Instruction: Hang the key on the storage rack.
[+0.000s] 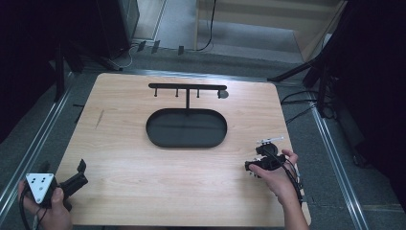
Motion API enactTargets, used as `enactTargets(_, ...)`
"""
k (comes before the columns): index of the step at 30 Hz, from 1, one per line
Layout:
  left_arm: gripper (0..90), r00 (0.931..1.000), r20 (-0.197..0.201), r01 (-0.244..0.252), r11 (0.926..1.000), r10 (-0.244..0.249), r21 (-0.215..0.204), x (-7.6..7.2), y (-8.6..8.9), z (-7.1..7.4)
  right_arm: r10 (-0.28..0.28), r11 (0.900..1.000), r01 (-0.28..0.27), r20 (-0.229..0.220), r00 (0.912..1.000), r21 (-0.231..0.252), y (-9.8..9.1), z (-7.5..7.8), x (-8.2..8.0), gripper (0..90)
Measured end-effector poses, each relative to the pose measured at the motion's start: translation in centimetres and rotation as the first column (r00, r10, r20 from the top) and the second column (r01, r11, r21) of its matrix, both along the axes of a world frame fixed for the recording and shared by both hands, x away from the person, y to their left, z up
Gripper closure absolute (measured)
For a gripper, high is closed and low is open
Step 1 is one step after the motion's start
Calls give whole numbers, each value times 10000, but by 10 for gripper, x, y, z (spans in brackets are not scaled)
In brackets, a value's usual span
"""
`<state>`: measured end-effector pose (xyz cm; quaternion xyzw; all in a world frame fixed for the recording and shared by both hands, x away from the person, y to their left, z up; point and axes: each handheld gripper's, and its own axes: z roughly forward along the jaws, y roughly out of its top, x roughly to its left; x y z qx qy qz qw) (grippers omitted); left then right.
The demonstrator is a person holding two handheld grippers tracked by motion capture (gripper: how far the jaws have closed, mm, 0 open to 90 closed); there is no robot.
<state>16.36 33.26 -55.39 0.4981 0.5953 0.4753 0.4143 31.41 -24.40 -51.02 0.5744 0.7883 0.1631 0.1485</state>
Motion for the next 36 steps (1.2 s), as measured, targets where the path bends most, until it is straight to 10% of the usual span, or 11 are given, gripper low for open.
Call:
enactTargets(11,0,9999,-63,-83,9999,83,66,0,-1,0,56,9996,-48,-278,9996,273,-13,-8,-6,317)
enactTargets(18,0,9999,-44,-104,9999,104,-15,1,0,0,309,9987,-282,-652,9974,431,-34,-1,-7,803)
enactTargets(36,0,9999,-48,-102,9999,102,-18,1,0,0,946,9949,-938,-204,9953,368,-25,42,-1,851)
